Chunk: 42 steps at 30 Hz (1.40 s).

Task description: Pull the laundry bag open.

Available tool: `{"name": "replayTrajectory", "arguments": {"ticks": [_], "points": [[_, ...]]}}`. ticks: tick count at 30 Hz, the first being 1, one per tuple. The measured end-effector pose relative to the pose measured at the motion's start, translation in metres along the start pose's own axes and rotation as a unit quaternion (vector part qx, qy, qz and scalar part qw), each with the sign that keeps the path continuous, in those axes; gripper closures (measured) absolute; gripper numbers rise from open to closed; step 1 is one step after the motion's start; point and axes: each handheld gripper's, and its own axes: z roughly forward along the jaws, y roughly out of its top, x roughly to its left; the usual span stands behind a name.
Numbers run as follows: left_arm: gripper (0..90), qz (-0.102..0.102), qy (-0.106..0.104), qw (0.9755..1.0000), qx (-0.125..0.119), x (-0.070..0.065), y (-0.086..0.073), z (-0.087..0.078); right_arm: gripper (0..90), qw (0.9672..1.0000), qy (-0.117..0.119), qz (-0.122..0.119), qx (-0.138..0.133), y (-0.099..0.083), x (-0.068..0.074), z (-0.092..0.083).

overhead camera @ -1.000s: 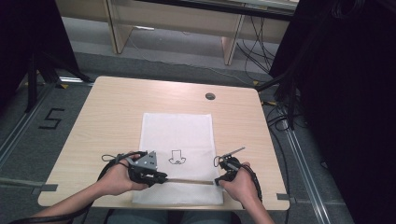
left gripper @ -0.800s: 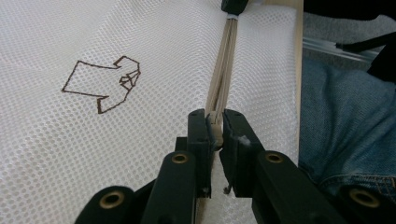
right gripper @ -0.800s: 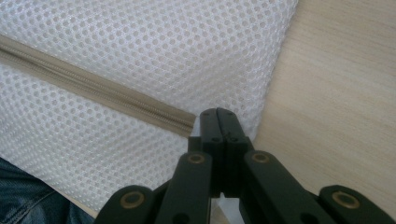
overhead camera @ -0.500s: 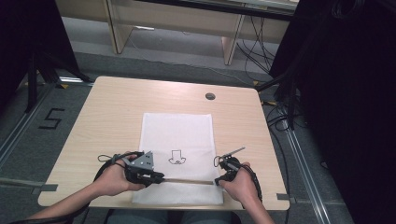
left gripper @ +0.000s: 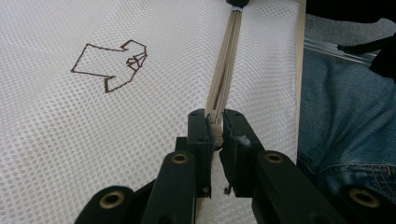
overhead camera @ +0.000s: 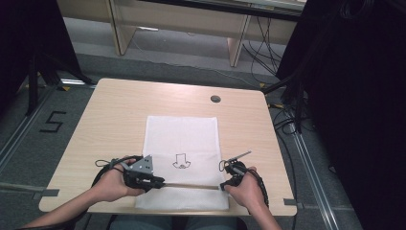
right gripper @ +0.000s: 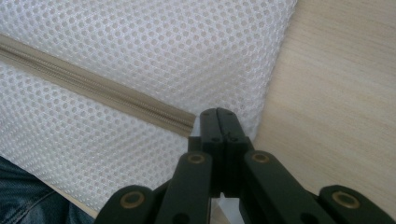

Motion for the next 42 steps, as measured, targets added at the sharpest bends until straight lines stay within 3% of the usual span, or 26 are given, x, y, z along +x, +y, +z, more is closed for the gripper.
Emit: {"name": "replayTrajectory", "arguments": {"ticks": [25,26,35,42], "points": [[81.4,-0.038,0.025,0.9988,-0.016,0.011,-0.030,-0.035,90.0,1.0000,0.000,0.001,0.000,0.000,0.000,0.000],[81.4,-0.033,0.029,0.9989,-0.012,0.012,-0.031,-0.037,90.0,1.0000,0.000,0.001,0.001,0.000,0.000,0.000],[81.4,-0.060,0.046,0.9970,-0.017,0.018,-0.048,-0.051,90.0,1.0000,0.000,0.005,0.001,0.000,0.001,0.000],[81.4,-0.064,0.059,0.9960,-0.019,0.023,-0.059,-0.060,90.0,1.0000,-0.001,0.003,0.000,0.000,0.000,0.000]]}}
